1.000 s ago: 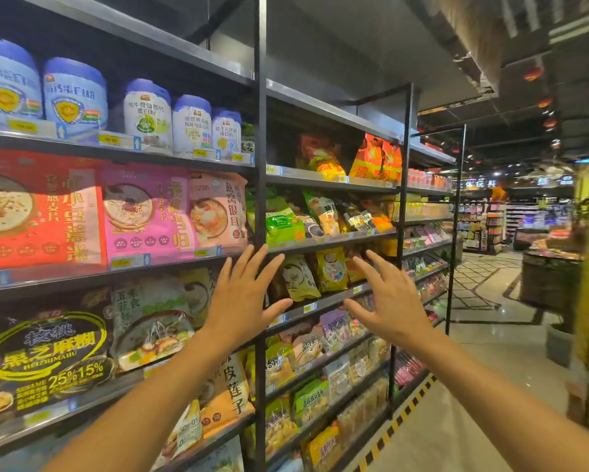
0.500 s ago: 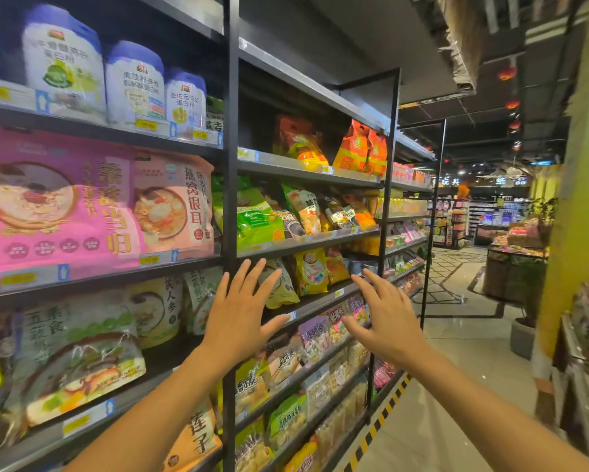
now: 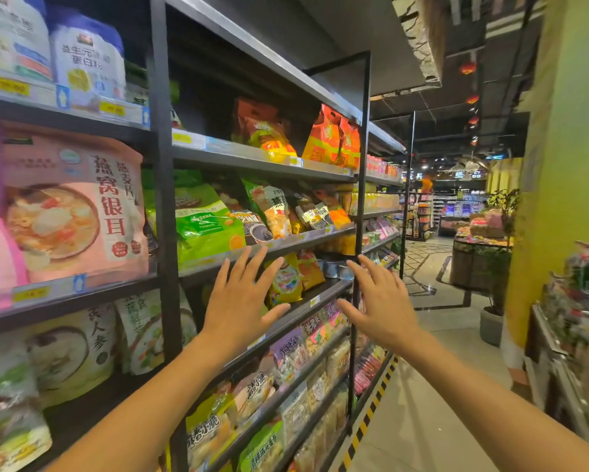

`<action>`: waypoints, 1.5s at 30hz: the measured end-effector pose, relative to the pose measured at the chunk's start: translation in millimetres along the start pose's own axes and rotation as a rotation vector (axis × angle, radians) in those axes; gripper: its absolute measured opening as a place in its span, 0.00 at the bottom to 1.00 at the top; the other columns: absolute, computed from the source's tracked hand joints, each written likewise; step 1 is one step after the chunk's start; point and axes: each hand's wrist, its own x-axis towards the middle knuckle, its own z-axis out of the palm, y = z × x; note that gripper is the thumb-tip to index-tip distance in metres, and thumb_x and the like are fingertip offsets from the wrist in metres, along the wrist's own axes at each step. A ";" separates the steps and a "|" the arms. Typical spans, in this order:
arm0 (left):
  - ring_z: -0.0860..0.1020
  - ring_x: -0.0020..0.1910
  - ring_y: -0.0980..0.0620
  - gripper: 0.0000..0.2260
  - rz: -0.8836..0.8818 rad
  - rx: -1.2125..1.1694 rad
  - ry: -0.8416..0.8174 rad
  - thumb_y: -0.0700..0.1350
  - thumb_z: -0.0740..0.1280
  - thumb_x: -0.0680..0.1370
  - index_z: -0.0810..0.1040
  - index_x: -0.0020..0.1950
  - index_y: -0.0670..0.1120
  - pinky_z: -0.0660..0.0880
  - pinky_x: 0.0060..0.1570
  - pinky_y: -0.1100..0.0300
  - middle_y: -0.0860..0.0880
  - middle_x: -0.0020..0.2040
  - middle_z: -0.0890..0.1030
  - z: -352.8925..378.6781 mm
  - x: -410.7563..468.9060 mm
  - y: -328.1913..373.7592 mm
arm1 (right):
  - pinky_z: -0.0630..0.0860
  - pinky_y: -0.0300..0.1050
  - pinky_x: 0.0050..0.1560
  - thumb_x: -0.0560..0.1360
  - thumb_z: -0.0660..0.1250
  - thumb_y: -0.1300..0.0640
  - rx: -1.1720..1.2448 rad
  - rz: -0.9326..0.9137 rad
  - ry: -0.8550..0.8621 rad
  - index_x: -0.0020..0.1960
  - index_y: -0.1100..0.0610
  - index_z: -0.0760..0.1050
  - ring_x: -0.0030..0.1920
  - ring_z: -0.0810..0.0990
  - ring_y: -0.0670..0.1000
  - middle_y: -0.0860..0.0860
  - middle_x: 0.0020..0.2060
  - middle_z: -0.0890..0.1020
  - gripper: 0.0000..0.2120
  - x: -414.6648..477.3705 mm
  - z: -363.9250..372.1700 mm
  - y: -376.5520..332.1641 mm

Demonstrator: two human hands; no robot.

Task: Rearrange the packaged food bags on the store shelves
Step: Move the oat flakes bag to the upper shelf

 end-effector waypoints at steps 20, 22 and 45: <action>0.52 0.84 0.49 0.40 -0.361 -0.368 -0.031 0.63 0.68 0.79 0.51 0.84 0.57 0.57 0.81 0.45 0.53 0.85 0.55 169.1 210.4 68.9 | 0.65 0.62 0.76 0.75 0.54 0.28 0.217 -0.104 -0.013 0.81 0.48 0.60 0.79 0.63 0.52 0.48 0.80 0.63 0.40 207.4 151.8 204.9; 0.54 0.83 0.48 0.40 -0.397 -0.383 -0.017 0.63 0.69 0.79 0.52 0.84 0.57 0.59 0.80 0.44 0.53 0.84 0.56 183.8 229.6 66.1 | 0.66 0.61 0.76 0.74 0.53 0.27 0.250 -0.126 -0.003 0.81 0.49 0.60 0.79 0.63 0.52 0.49 0.80 0.64 0.41 230.5 168.8 211.6; 0.77 0.66 0.45 0.52 -0.881 -0.481 -0.045 0.70 0.73 0.56 0.64 0.76 0.51 0.78 0.64 0.42 0.49 0.69 0.76 309.9 382.3 -25.3 | 0.67 0.54 0.73 0.71 0.75 0.36 0.671 -0.326 -0.125 0.82 0.51 0.56 0.78 0.63 0.53 0.50 0.80 0.63 0.48 486.3 338.0 212.2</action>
